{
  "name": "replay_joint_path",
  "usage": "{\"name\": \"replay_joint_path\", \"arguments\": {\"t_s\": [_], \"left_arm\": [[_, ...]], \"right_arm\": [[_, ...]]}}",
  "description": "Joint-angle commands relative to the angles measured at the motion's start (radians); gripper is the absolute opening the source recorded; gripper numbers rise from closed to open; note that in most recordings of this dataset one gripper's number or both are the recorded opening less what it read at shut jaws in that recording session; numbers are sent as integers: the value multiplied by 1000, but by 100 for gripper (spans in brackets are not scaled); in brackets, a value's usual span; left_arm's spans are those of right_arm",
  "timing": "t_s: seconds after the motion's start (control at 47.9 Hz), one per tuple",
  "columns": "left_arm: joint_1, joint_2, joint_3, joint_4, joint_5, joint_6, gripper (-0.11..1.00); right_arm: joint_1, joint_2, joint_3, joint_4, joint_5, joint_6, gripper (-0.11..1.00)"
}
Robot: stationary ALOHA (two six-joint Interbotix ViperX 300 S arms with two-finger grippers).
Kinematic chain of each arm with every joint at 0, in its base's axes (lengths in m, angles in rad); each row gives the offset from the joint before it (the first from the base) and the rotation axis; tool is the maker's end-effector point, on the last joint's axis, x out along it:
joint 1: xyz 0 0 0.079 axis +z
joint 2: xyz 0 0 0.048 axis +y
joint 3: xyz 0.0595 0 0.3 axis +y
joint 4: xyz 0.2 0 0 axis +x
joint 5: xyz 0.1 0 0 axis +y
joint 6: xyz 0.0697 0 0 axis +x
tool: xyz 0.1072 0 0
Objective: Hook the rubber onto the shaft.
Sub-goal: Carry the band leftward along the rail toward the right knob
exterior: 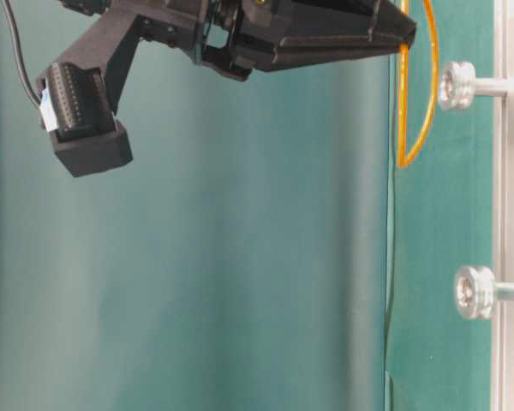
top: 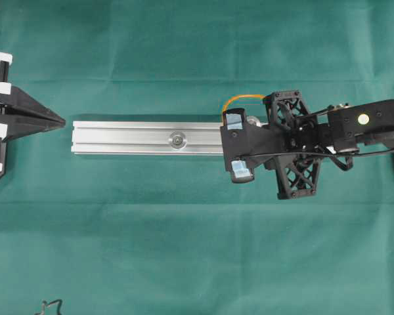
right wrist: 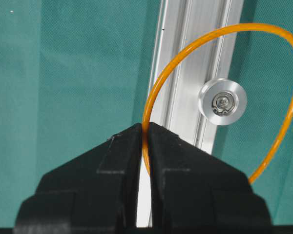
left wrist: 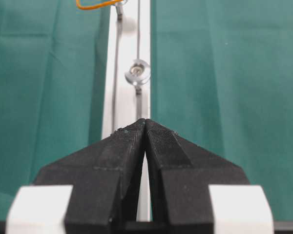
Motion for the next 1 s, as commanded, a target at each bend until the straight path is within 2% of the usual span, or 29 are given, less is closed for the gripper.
{"name": "replay_joint_path", "arguments": {"t_s": [0.0,0.627,0.982], "left_arm": [[-3,6,-29,2,-5,0,0],[-3,6,-31,2,-5,-2,0],[-3,6,-29,2,-6,-2,0]], "right_arm": [[0,-11,-9,2,-6,2,7],[6,-11,-15,8,-6,2,7],[37,-11,-23,12,-6,3,7]]}}
